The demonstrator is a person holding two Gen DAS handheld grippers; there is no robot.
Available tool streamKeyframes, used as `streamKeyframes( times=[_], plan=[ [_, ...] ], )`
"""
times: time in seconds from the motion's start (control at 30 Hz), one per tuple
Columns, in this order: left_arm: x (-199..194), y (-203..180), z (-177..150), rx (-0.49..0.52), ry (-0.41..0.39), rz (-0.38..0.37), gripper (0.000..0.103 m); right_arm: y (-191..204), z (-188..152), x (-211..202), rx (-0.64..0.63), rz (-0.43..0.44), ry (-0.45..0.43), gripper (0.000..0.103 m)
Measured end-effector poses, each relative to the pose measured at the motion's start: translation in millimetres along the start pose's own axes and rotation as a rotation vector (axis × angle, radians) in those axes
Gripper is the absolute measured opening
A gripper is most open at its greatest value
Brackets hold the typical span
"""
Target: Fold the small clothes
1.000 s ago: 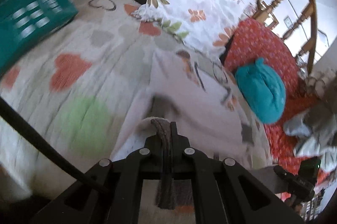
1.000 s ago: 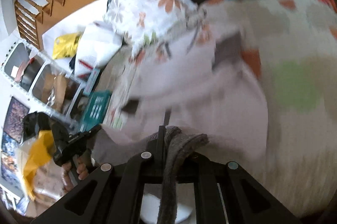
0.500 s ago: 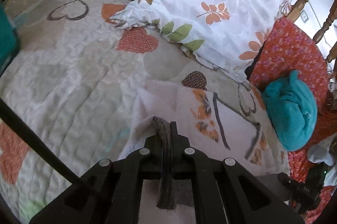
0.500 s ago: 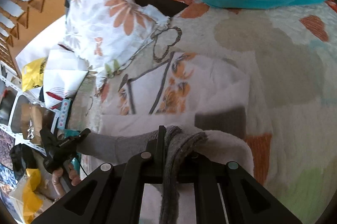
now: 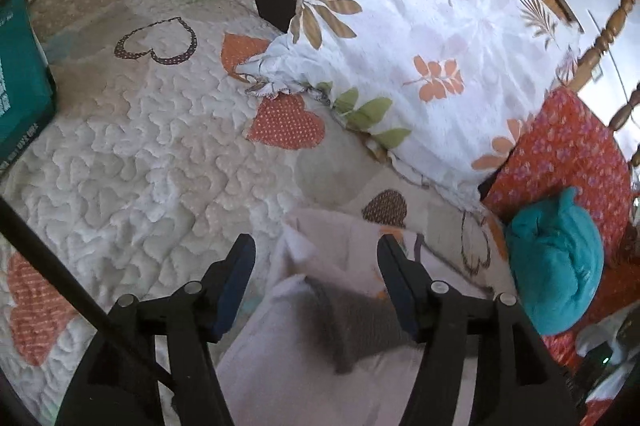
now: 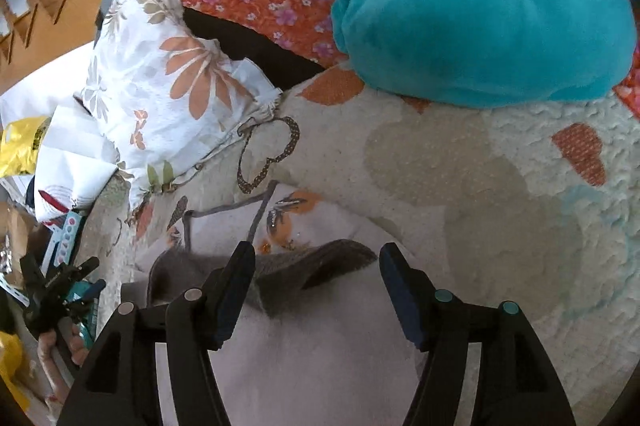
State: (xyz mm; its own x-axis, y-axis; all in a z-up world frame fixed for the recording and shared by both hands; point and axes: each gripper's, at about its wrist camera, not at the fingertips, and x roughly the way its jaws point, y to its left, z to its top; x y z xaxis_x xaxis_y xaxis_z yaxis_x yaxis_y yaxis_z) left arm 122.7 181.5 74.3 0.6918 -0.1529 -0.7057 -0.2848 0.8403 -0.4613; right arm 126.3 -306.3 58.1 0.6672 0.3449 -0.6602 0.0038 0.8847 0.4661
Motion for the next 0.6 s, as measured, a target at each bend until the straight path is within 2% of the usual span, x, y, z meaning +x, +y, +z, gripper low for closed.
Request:
streamKeyframes(
  times=[0.2,0.33,0.4,0.5,0.6],
  plan=[
    [-20,10,-14,0.045,0.030,0.030,0.064,33,-17,-17,-0.129,-0.043,-0.047,0.066],
    [-37,19,-20,0.078,0.032,0.053,0.064,55,-36,-18,-0.219,-0.089,-0.058,0.053],
    [-45,23,-22,0.108,0.024,0.082,0.065,61,-49,-9,-0.241,-0.095,-0.025,0.047],
    [-55,28,-21,0.129,0.013,0.103,0.065,65,-68,22,-0.255,-0.117,0.077,0.040],
    [-65,35,-17,0.120,-0.009,0.108,0.065,64,-55,52,-0.284,-0.212,0.072,0.039]
  ],
)
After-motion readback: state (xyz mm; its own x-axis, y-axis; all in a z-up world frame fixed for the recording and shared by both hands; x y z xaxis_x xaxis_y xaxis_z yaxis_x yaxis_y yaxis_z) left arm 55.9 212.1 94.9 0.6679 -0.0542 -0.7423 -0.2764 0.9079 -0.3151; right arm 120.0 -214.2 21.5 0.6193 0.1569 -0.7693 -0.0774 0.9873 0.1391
